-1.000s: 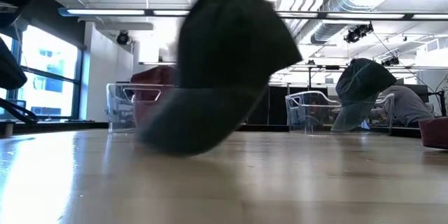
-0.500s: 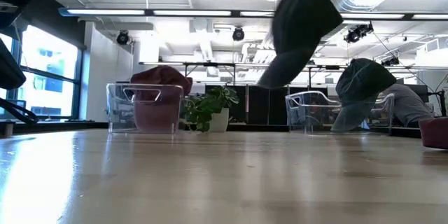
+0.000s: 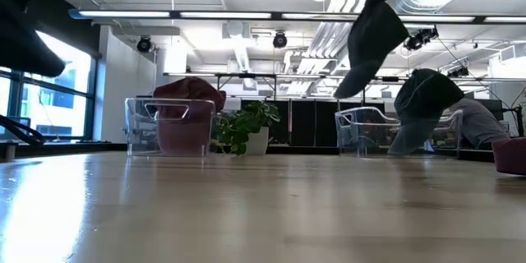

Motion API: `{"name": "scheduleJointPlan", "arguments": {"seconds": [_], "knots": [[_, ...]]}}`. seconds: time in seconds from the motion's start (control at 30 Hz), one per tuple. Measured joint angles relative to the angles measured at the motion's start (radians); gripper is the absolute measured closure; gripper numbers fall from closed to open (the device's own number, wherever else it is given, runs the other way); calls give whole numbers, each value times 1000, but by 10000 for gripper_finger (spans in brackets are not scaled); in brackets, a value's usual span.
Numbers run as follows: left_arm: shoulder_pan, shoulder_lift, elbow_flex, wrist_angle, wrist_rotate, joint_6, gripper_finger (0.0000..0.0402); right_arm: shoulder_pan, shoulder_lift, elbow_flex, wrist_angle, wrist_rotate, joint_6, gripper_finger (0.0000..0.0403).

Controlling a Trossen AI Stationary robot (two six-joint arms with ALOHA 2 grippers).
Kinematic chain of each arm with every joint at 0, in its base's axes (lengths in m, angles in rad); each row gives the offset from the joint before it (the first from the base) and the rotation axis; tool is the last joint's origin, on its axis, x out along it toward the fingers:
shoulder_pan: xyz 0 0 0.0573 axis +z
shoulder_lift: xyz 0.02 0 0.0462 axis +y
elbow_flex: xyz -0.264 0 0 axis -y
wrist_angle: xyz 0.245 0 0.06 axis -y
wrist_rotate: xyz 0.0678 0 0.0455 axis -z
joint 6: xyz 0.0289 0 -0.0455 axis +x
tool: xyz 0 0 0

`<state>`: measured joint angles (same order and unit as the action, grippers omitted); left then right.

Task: Pick & Place hat
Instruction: Put the black cap into the right transparent bin

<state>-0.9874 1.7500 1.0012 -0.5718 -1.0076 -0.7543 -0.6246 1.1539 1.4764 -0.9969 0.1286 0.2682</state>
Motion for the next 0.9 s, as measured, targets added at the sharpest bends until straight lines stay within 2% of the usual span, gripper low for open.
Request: {"name": "scheduleJointPlan", "arguments": {"seconds": [0.1, 0.23, 0.4, 0.63, 0.9], "knots": [[0, 0, 0, -7, -58, 2, 399, -71, 55, 86, -76, -1, -46, 380], [0, 0, 0, -8, -78, 2, 399, -133, 132, 183, -186, -4, -103, 380], [15, 0, 0, -7, -84, -2, 399, -170, 215, 222, -269, -11, -179, 377], [88, 0, 0, -7, -23, -10, 399, -197, 299, 222, -336, -108, -268, 378], [160, 0, 0, -7, 83, -2, 399, -208, 372, 222, -356, -54, -311, 373]]}}
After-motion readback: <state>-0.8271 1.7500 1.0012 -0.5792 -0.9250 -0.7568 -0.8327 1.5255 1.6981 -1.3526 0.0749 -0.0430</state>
